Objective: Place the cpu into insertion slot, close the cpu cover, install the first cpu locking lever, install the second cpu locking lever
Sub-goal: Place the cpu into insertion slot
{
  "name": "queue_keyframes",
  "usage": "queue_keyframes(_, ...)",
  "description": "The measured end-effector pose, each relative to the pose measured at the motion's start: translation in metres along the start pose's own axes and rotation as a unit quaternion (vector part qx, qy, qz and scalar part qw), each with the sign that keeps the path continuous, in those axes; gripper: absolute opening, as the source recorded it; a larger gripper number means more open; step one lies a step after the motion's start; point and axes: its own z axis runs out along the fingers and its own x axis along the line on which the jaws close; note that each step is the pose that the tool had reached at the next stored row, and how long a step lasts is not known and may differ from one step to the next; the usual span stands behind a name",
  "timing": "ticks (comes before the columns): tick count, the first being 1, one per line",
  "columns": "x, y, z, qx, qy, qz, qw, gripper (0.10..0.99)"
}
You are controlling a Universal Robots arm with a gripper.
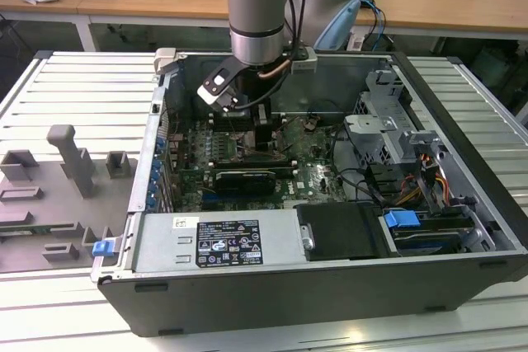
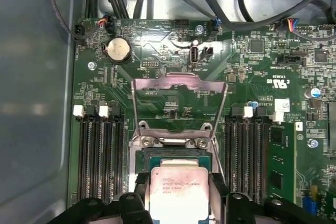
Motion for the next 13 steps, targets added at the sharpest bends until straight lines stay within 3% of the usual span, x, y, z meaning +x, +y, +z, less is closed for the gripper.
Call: queue_keyframes(13,0.0017,-0.0017,0.0101,0.0005,-0.0007,0.008,1.0,0.537)
